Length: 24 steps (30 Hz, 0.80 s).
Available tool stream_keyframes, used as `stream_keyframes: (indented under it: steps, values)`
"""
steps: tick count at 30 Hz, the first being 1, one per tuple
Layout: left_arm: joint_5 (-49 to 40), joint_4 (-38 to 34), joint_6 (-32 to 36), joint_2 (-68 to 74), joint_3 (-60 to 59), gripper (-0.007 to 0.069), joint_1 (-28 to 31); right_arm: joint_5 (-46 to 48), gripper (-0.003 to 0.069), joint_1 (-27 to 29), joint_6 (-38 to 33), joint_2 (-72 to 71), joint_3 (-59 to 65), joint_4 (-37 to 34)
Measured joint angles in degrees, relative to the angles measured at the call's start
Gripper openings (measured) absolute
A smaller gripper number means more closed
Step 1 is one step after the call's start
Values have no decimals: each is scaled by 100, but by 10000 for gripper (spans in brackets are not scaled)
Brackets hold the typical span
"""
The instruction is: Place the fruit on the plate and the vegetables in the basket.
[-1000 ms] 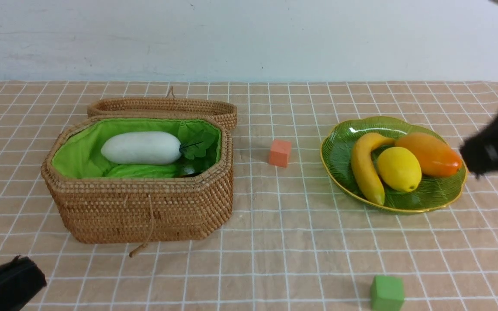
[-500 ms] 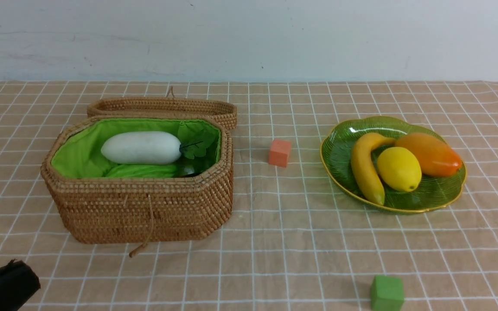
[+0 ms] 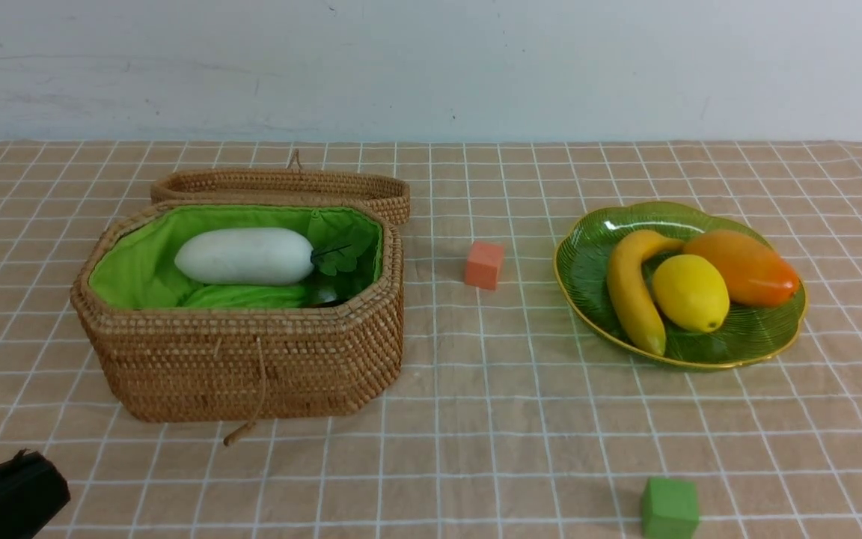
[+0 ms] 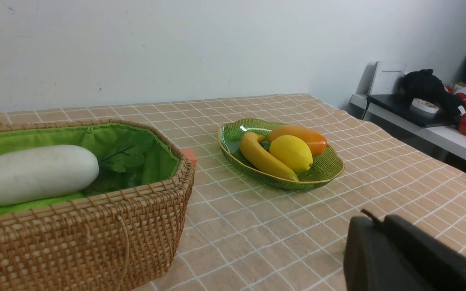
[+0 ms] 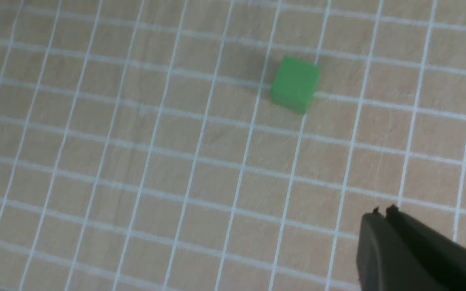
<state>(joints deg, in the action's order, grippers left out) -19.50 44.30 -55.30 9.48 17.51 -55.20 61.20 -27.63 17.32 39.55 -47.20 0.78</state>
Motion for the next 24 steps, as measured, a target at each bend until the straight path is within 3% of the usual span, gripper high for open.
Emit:
stream_keyframes:
  steps: [1, 5, 6, 8, 13, 24]
  values:
    - [0, 0, 0, 0, 0, 30, 0, -88, 16, 44, -28, -43, 59, 13]
    - [0, 0, 0, 0, 0, 37, 0, -2765, 17, 1471, -775, -1485, 2329, 179]
    - [0, 0, 0, 0, 0, 37, 0, -2868, 17, 1538, -797, -1558, 2438, 180]
    - [0, 0, 0, 0, 0, 39, 0, -3849, 17, 2327, -972, -2541, 3728, 192]
    - [0, 0, 0, 0, 0, 39, 0, -4095, 17, 3026, -1067, -3816, 4818, 192]
    - [-17, 5, 0, 0, 0, 54, 0, -3996, 24, 3093, -1098, -4014, 4832, 185]
